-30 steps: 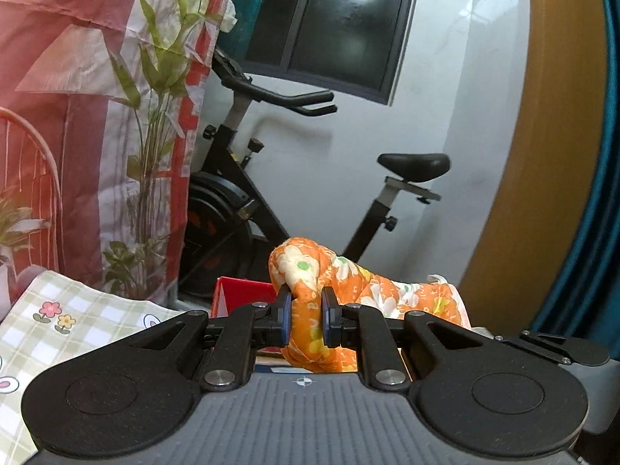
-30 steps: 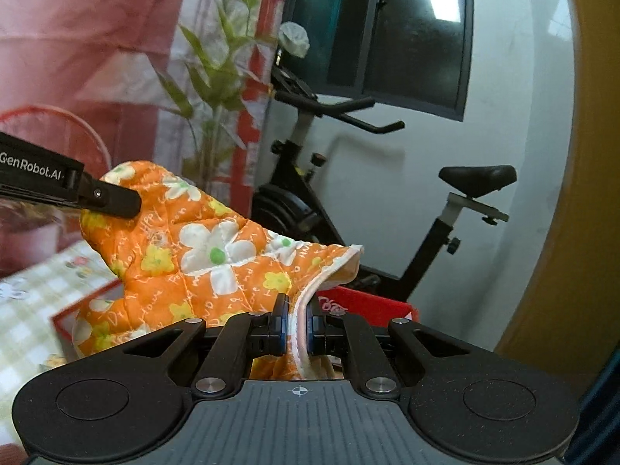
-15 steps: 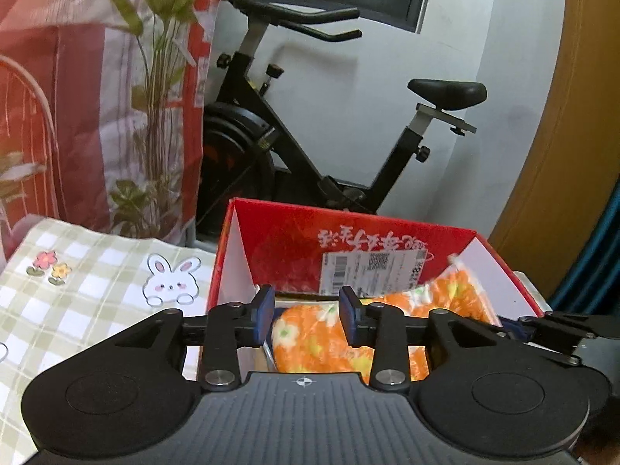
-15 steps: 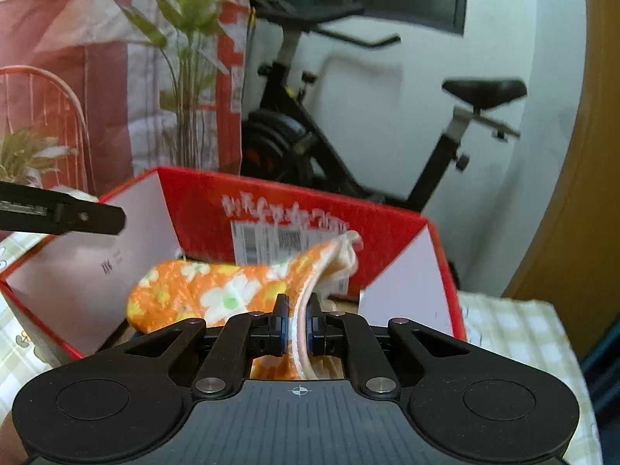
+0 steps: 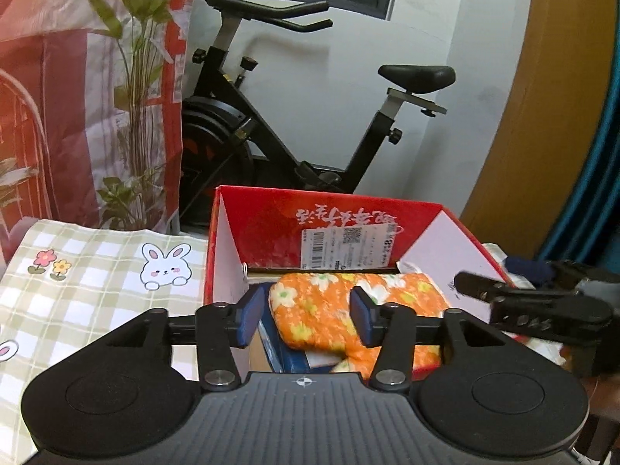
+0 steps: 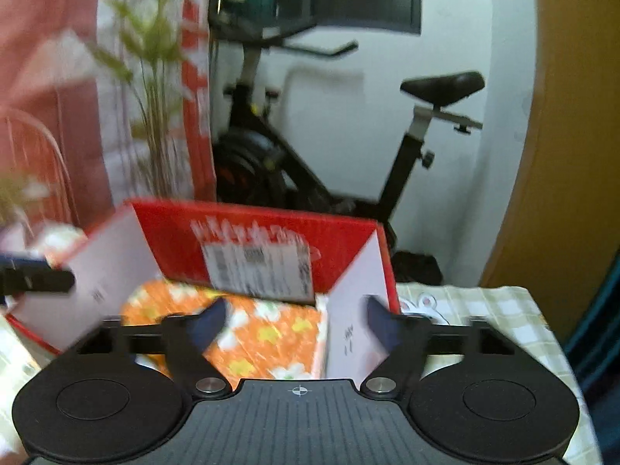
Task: Organize soft objects
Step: 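Lift the orange mitt with both grippers into the red box and release, then grasp the green leaf-shaped felt pouch with the right gripper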
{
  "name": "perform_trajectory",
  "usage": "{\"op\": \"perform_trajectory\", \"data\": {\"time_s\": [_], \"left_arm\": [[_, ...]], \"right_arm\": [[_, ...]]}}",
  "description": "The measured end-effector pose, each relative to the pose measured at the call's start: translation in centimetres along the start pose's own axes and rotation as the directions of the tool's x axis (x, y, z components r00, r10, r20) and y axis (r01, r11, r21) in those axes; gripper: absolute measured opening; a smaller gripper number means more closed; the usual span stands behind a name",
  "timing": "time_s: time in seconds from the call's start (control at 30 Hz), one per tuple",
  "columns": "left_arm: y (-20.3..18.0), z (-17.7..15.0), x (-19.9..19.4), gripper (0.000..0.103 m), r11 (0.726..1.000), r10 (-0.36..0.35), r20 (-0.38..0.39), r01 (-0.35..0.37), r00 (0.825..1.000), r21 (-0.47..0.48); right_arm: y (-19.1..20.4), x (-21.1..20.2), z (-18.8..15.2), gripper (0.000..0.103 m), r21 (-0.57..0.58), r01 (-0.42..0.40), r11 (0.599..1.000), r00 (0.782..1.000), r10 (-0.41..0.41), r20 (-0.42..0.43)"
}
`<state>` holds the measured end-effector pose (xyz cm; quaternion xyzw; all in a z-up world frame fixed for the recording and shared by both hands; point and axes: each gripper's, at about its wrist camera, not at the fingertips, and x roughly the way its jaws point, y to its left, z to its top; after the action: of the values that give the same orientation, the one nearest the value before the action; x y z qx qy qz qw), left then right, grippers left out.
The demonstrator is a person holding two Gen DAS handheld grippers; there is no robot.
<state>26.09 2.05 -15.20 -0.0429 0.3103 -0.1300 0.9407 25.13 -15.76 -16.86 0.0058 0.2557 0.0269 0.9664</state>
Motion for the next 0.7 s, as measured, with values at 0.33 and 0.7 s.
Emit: {"op": "perform_trajectory", "data": {"time_s": [0.33, 0.7], "left_arm": [[0.6, -2.6, -5.5, 0.103, 0.998, 0.0, 0.022, 0.001, 1.0, -0.062], [-0.2, -5.6, -10.5, 0.103, 1.0, -0.01, 0.017, 0.01, 1.0, -0.019]], "right_arm": [[0.5, -6.6, -0.3, 0.103, 0.052, -0.045, 0.998, 0.998, 0.042, 0.056], [0.6, -13.9, -2.9, 0.103, 0.08, -0.197, 0.977, 0.975, 0.187, 0.117]]}}
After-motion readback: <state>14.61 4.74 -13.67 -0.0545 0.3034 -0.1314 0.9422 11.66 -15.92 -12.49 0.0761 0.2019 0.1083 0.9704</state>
